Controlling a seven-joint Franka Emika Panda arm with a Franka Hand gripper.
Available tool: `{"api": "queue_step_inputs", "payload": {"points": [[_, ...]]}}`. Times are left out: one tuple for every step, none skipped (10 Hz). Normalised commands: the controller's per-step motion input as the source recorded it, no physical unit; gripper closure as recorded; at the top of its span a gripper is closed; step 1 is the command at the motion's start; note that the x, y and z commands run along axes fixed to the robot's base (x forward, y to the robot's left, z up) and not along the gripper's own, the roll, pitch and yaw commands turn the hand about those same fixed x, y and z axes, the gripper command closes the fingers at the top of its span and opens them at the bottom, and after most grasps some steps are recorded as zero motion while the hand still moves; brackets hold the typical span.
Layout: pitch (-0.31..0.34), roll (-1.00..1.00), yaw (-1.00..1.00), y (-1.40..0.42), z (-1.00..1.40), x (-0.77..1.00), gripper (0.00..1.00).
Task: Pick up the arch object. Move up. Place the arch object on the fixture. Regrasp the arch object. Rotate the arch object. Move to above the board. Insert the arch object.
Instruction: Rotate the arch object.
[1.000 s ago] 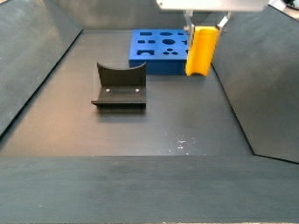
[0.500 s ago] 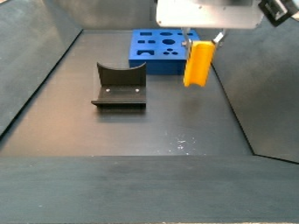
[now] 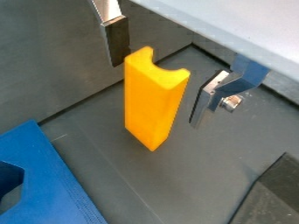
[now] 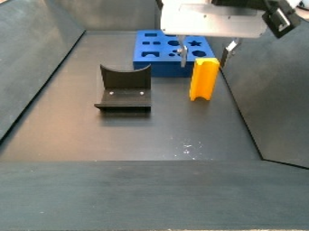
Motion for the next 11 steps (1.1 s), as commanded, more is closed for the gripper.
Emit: {"api": "queue_step_inputs", "payload": {"points": [[0.031, 0.00, 0.00, 0.00, 0.74, -0.02, 0.00], [0.034, 0.01, -0.01, 0.01, 0.63, -0.02, 0.00], [0.038, 0.02, -0.01, 0.01, 0.47, -0.02, 0.00], [0.039, 0.02, -0.02, 0.01, 0.34, -0.02, 0.00], [0.000, 0.00, 1.00, 0.00, 0.00, 0.00, 0.00], [0.000, 0.00, 1.00, 0.00, -0.09, 0.01, 0.00], [-0.002, 0.00, 1.00, -0.01, -0.11, 0.03, 0.00], [-0.003, 0.00, 1.00, -0.01, -0.07, 0.04, 0.00], [-0.004, 0.00, 1.00, -0.01, -0.05, 0.04, 0.00], [-0.004, 0.00, 1.00, -0.01, -0.05, 0.04, 0.00], [-0.005, 0.00, 1.00, 0.00, -0.04, 0.05, 0.00]]}}
